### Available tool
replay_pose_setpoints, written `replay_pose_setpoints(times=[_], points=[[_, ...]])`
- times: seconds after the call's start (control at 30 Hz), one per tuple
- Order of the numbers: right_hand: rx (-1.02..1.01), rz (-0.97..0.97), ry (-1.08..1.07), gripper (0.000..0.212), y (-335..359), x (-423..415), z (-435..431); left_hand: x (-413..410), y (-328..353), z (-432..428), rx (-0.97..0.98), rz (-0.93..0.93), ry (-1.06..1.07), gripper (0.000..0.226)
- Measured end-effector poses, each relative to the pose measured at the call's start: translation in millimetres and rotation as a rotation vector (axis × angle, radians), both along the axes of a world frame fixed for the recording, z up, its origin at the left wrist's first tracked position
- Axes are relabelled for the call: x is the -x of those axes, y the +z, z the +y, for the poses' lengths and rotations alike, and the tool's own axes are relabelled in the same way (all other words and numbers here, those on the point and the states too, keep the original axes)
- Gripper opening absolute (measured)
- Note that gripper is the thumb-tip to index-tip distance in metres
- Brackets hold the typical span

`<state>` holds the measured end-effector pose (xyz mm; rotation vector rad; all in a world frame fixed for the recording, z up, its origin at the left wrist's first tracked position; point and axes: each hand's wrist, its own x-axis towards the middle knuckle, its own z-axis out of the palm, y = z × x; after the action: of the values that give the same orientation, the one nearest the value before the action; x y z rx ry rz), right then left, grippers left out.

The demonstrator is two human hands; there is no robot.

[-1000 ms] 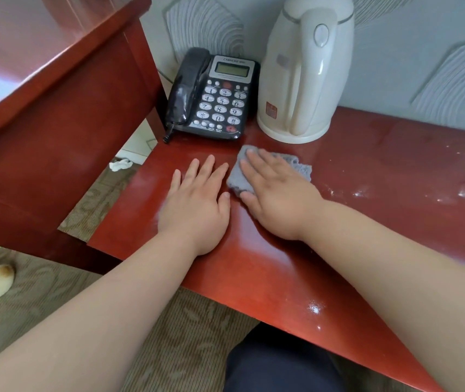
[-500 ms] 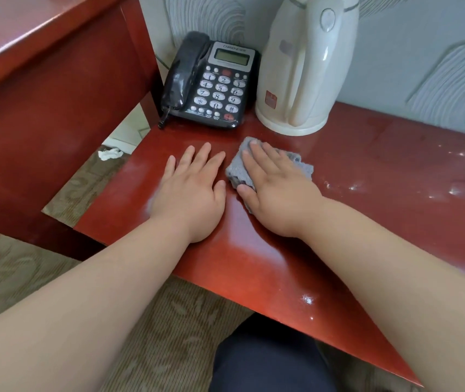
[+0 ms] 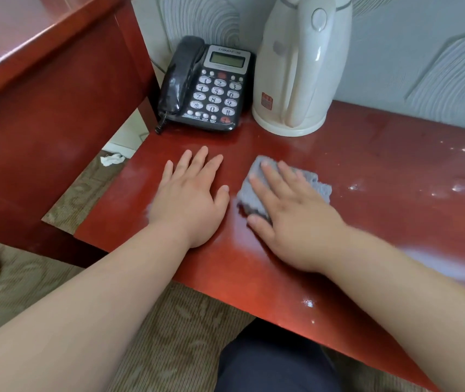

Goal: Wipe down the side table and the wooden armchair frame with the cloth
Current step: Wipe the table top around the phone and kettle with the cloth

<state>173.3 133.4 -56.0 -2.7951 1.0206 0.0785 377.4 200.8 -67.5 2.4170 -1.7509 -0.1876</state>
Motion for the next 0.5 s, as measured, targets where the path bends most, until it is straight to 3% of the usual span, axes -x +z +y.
replay_pose_setpoints(times=[0.13,0.37,0.5], points=[[-0.057,0.02,0.075,0.077,6.2,18.1,31.4,0.2,0.7,0.0,-0.004,-0.015,0.0,0.066],[-0.055,0.058,-0.075,0.08,4.6,-11.7,-38.9,-0.9,-0.9,-0.2,0.001,-0.007,-0.001,0.066],[-0.078,0.015,0.043,0.08,8.6,-1.0,18.1,-2.1,-1.3,0.3,0.0,-0.005,-0.003,0.066]])
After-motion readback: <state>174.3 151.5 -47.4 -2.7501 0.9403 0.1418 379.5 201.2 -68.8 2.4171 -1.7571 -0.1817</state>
